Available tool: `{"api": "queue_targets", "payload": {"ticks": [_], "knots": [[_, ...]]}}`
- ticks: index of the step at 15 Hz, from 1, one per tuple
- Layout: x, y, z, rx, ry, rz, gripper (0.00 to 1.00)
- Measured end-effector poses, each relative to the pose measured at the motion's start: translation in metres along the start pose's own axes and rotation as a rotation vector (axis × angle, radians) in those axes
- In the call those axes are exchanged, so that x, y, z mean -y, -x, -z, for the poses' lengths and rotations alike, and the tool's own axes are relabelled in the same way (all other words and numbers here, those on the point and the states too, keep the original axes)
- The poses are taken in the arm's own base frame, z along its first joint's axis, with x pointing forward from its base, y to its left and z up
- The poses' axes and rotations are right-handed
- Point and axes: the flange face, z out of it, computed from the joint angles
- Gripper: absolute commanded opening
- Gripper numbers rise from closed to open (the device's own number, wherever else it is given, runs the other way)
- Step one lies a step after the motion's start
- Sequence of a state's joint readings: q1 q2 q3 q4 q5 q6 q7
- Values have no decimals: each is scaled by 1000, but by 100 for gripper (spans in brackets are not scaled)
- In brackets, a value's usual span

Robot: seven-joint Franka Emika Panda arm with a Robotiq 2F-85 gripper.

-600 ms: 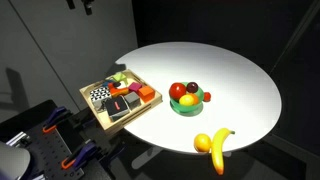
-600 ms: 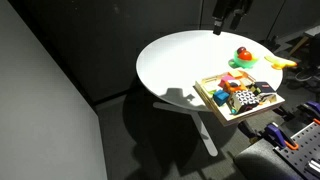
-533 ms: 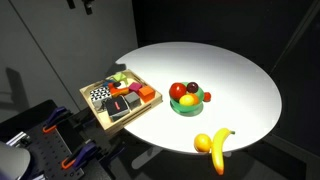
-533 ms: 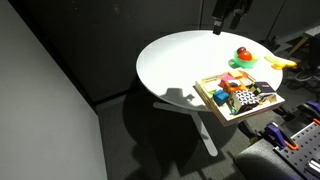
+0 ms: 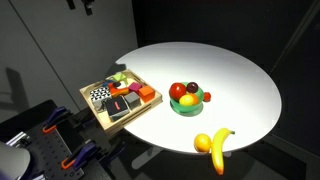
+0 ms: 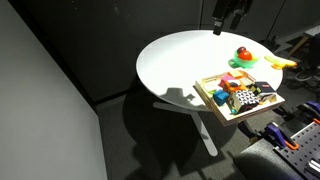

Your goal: Pick up the orange fruit near the banana and place it in the green bowl

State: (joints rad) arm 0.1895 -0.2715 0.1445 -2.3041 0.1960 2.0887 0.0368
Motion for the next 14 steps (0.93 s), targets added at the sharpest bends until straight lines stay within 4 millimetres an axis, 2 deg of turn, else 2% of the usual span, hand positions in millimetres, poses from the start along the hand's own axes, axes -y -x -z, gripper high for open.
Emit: {"api": "queue_targets", "payload": {"ticks": [3,6,14], "knots": [[-8,-1,-1,5,12,-9,100],[-26,-3,1,2,51,-21,100],[-99,-4,11,-4,172,-88,100]]}}
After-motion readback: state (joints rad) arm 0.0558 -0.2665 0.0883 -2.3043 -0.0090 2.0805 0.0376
